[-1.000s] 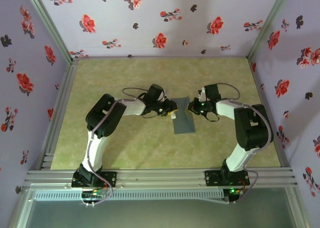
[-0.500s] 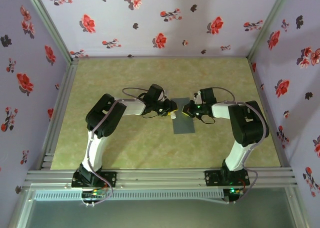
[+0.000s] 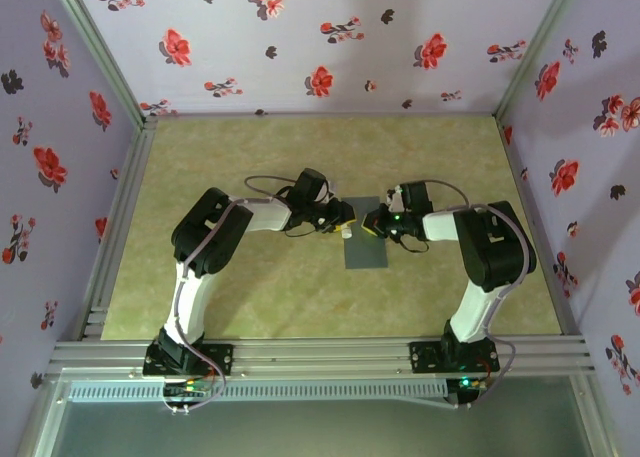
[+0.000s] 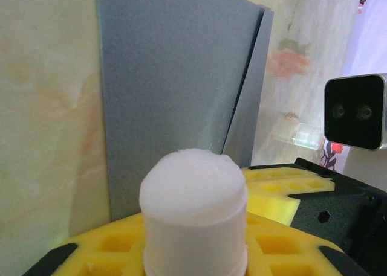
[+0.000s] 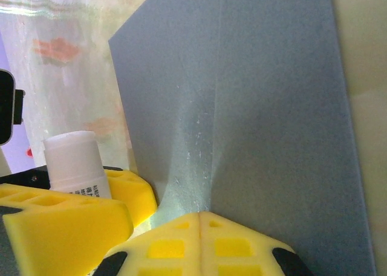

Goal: Place the letter into the envelope and seal it

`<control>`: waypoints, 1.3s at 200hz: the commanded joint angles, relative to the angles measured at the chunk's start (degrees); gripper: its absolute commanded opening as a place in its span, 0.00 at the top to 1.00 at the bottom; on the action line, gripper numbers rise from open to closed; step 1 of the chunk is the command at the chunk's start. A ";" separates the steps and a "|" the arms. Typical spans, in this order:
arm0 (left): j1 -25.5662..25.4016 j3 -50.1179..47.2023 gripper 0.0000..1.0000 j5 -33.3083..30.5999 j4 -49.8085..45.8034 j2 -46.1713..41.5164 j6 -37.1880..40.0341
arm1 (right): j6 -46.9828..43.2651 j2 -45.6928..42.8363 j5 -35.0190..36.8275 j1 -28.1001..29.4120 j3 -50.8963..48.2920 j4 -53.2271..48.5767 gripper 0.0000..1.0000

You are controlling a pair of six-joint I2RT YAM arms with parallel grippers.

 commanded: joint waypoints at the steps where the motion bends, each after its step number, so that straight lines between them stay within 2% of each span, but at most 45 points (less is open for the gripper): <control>1: -2.09 -0.31 1.00 -1.63 1.09 5.07 -0.18 | -0.89 2.36 3.99 0.50 -2.09 -4.80 1.00; 42: -2.09 -0.14 1.00 -1.59 1.20 5.38 -0.45 | -3.24 1.81 8.53 0.98 -2.26 -10.00 1.00; 158: -2.10 -0.05 1.00 -1.54 1.22 5.43 -0.62 | -2.31 4.35 12.07 2.16 -5.14 -8.64 1.00; 188: -2.10 0.39 1.00 -1.25 0.77 6.22 -0.37 | 0.17 2.13 9.59 2.16 -5.44 -4.52 1.00; 260: -2.17 0.13 1.00 -1.38 0.22 5.76 0.19 | 1.09 -3.72 6.29 2.16 4.17 -8.81 1.00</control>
